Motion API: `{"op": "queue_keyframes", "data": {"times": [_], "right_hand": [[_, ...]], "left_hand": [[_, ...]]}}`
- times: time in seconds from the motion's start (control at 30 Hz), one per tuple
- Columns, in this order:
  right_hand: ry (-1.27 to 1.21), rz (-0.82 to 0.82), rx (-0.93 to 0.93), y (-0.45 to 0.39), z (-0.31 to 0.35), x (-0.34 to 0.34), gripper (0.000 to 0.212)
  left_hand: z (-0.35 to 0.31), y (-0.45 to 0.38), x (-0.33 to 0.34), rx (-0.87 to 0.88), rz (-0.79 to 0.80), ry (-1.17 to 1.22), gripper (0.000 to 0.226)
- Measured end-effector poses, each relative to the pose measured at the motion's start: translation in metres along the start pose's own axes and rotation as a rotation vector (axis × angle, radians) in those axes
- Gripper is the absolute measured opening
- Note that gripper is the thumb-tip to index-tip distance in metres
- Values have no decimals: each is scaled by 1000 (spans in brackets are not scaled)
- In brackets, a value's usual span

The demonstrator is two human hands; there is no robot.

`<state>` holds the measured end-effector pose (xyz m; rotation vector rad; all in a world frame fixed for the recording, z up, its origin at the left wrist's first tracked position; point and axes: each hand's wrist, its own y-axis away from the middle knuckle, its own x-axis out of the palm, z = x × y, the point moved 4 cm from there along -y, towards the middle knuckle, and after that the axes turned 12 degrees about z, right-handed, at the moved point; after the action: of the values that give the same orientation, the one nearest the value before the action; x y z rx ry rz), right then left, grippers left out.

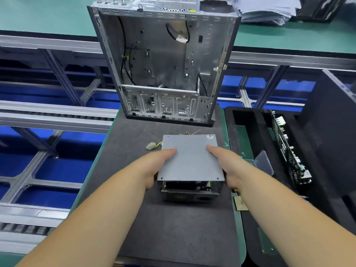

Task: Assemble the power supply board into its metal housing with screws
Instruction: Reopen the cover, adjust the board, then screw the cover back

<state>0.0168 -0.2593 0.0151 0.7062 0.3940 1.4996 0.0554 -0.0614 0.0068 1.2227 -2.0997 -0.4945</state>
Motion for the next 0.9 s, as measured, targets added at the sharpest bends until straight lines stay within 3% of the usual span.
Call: {"op": "queue_keyframes", "data": {"times": [0.23,0.47,0.53,0.6,0.67,0.73,0.9], "right_hand": [[209,-6,-82,25,58,6,27],[173,88,-271,21,79,10,42],[267,-41,-247,8,74,-4,51],[463,-247,-194,-4,62,-26,41],[669,-342,-171,-15,42,-47,23],[778,-313,-108,-28,19,-59,8],[880,-253,12,-62,-12,-60,15]], "left_hand": [[-45,19,-5,99,13,-25,23],[-74,25,-18,235,-18,103,33],[-74,21,-26,285,-79,151,34],[-74,18,-37,317,-106,192,36],[-74,14,-46,340,-100,228,37],[-74,10,-53,353,-86,278,38],[-73,-5,-55,405,-26,406,36]]}}
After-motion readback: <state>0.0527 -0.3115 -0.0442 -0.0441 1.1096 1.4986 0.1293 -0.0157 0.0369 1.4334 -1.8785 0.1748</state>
